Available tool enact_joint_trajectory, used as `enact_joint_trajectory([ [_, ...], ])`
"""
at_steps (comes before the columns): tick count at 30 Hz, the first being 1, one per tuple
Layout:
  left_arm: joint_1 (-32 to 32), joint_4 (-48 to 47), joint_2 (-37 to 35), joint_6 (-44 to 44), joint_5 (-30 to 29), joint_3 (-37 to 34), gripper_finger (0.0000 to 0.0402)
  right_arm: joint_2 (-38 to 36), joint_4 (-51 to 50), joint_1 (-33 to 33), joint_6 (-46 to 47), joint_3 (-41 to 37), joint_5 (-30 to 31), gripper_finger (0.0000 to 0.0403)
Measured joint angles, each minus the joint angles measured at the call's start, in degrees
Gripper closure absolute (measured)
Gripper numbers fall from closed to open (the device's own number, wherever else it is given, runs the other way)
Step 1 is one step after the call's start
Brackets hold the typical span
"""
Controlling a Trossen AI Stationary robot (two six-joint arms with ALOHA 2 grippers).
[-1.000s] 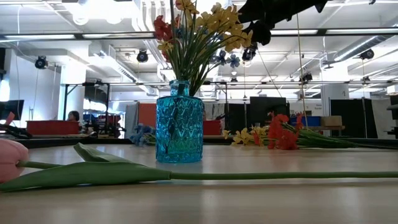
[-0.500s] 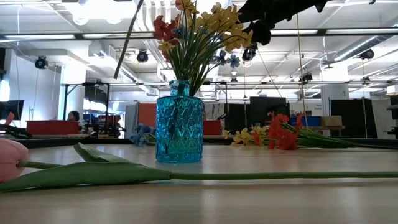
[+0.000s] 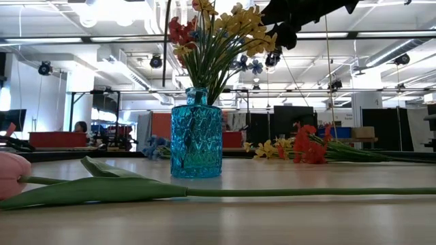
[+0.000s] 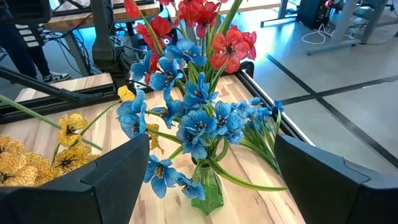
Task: Sort flowers into vase by color
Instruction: Put the left pink flower into the blue vase
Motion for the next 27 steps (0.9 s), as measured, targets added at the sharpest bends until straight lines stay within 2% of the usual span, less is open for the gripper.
enact_joint_trajectory([
  [11,0.27,5.65,2.19,0.08,-0.09,-0.07,0.0401,0.00,-0.27,0.00,-0.04,0.00,-0.20,0.0067],
  [19,0.66,15.95,6.61,1.55,-0.54,-0.11,0.0402,0.00,-0.26,0.00,-0.15,0.00,-0.20,0.0067],
  [27,2.38,18.66,9.08,1.03,-0.54,-0.13,0.0402,0.00,-0.28,0.00,-0.17,-0.02,-0.20,0.0067],
])
